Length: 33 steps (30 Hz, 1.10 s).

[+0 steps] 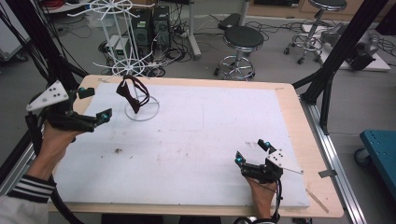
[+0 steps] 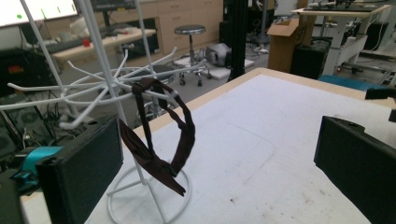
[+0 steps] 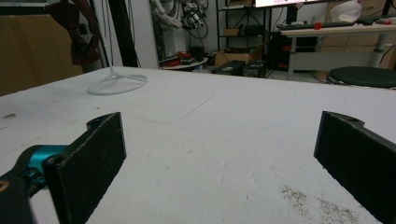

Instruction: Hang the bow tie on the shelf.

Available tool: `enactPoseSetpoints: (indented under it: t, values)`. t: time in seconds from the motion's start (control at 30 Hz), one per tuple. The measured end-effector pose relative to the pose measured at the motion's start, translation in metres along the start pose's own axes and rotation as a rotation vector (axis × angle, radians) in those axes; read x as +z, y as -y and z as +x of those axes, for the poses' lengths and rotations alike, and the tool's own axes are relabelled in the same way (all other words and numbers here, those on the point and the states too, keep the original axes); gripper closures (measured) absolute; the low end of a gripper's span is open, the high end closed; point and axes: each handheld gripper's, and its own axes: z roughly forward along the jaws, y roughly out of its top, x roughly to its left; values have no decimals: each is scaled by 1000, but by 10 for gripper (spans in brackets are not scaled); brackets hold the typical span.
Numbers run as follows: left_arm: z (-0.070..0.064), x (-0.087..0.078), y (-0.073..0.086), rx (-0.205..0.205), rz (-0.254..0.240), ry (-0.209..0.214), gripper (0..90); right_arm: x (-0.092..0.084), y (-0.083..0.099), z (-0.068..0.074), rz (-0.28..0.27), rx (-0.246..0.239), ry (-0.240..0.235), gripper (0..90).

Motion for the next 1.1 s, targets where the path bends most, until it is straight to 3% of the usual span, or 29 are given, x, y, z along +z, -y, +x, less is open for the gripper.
enactPoseSetpoints:
  t: [0.1, 0.2, 0.4, 0.67, 0.87, 1.1]
  values:
    - [-6, -7, 17, 23, -48, 11, 17, 0, 0, 0, -1, -3, 0, 15]
    - [-9, -12, 35, 2, -68, 4, 17, 0, 0, 0, -1, -1, 2, 15]
    - [-18, -17, 63, 4, -101, -9, 17, 0, 0, 0, -1, -3, 2, 15]
    - [-30, -19, 107, -44, -148, -17, 17, 0, 0, 0, 0, 2, -1, 15]
    - [-38, -20, 135, -68, -159, -32, 17, 0, 0, 0, -2, 1, -4, 15]
    - [-41, -19, 154, -77, -153, -35, 17, 0, 0, -1, -1, 1, -7, 15]
